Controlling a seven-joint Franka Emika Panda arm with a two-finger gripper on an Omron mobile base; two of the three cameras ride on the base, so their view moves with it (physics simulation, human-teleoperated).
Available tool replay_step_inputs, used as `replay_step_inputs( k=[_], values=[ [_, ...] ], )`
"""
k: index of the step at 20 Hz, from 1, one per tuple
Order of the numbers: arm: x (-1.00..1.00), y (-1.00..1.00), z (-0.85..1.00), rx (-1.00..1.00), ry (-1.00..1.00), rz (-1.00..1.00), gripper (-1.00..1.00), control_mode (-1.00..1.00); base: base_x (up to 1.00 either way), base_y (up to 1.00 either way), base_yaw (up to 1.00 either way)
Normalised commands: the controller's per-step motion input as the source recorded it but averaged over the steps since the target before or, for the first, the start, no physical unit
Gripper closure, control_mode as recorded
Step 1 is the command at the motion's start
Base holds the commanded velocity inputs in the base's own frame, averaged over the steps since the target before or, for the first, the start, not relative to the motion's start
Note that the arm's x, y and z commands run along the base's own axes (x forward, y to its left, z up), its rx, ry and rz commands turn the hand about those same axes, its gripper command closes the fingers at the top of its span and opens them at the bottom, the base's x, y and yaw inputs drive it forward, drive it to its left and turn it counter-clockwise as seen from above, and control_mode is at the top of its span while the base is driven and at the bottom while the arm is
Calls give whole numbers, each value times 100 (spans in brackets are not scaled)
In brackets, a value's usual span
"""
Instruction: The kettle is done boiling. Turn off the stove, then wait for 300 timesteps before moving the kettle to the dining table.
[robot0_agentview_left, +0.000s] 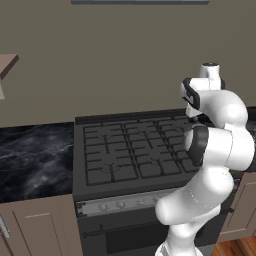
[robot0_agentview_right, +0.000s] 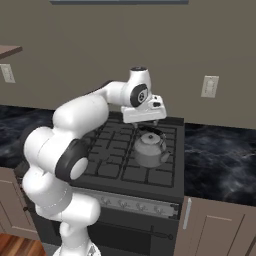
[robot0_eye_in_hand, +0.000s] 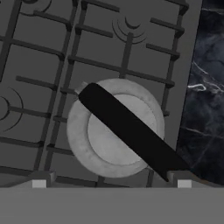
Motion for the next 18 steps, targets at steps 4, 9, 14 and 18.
replay_step_inputs(
  k=[4,9,14,18],
  values=[
    [20,-13,-7,0,2,6,-100,-100,0,0,0],
    [20,-11,-18,0,5,8,-100,-100,0,0,0],
    [23,-9,-21,0,6,9,-100,-100,0,0,0],
    [22,-7,-18,0,7,9,-100,-100,0,0,0]
  ],
)
